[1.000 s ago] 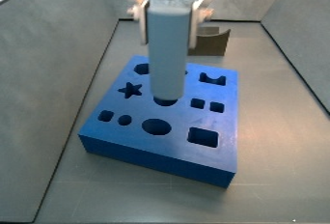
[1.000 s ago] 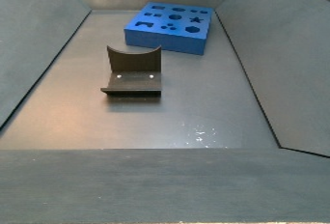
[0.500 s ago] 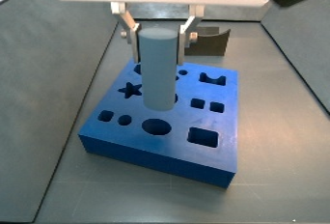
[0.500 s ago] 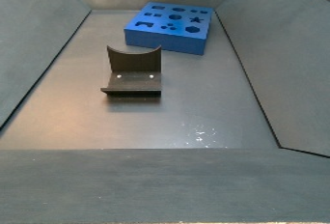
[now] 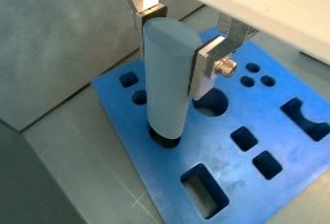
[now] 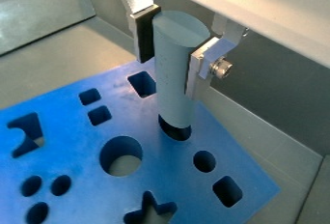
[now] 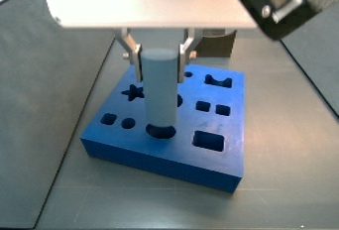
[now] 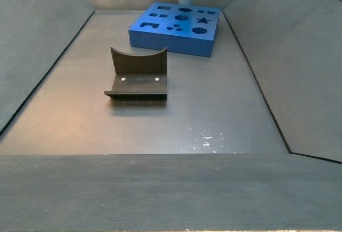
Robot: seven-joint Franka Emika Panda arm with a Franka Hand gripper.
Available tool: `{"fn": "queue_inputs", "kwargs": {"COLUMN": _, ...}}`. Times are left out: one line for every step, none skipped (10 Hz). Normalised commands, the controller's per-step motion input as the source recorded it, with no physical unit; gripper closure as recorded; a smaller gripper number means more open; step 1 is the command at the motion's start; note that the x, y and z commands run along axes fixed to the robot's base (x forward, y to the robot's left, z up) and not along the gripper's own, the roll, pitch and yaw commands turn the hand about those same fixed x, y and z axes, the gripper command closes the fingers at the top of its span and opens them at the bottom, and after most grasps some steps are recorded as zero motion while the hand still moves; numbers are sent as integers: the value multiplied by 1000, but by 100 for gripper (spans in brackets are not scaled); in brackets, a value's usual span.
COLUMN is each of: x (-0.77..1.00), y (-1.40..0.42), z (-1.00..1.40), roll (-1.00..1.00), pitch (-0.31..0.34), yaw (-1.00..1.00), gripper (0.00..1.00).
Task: Pick up the oval object. Move up. Move to above the board. Insert the oval object.
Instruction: Insert the oval object.
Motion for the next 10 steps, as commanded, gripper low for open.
{"fn": "queue_inputs", "kwargs": {"x": 0, "y": -137, "z": -177, "roll": 0, "pitch": -100, "yaw": 163, "gripper": 100}}
{"fn": "queue_inputs", "kwargs": {"x": 0, "y": -46, "z": -69, "roll": 0, "pitch": -73, "yaw": 0, "gripper": 100}}
{"fn": "queue_inputs", "kwargs": {"x": 0, "y": -17, "z": -100, "roll": 0, "pitch": -76, "yaw": 0, "gripper": 100}}
{"fn": "queue_inputs", "kwargs": {"x": 0, "y": -14, "z": -203, "roll": 43, "pitch": -90, "yaw": 0, "gripper": 100}}
{"fn": "queue_inputs", "kwargs": {"x": 131, "y": -17, "z": -169, "roll": 36, "pitch": -97, "yaw": -123, "gripper": 100}}
{"fn": "queue_inputs", "kwargs": {"x": 191, "y": 0, "z": -103, "roll": 0, "pitch": -73, "yaw": -291, "gripper": 100}}
{"fn": "queue_inputs", "kwargs": {"x": 40, "y": 0, "z": 0, "roll": 0, "pitch": -26, "yaw": -171, "gripper": 100}}
{"fn": "queue_inputs", "kwargs": {"x": 0, "y": 0, "z": 0, "roll": 0, "pitch": 0, "yaw": -17, "gripper": 100}}
{"fn": "queue_inputs", "kwargs": {"x": 0, "y": 97, "z": 0, "roll": 0, "pitch": 0, "yaw": 0, "gripper": 100}}
{"fn": "queue_inputs", "kwargs": {"x": 11, "y": 131, "z": 0, "roll": -60, "pitch": -3, "yaw": -80, "gripper": 100}}
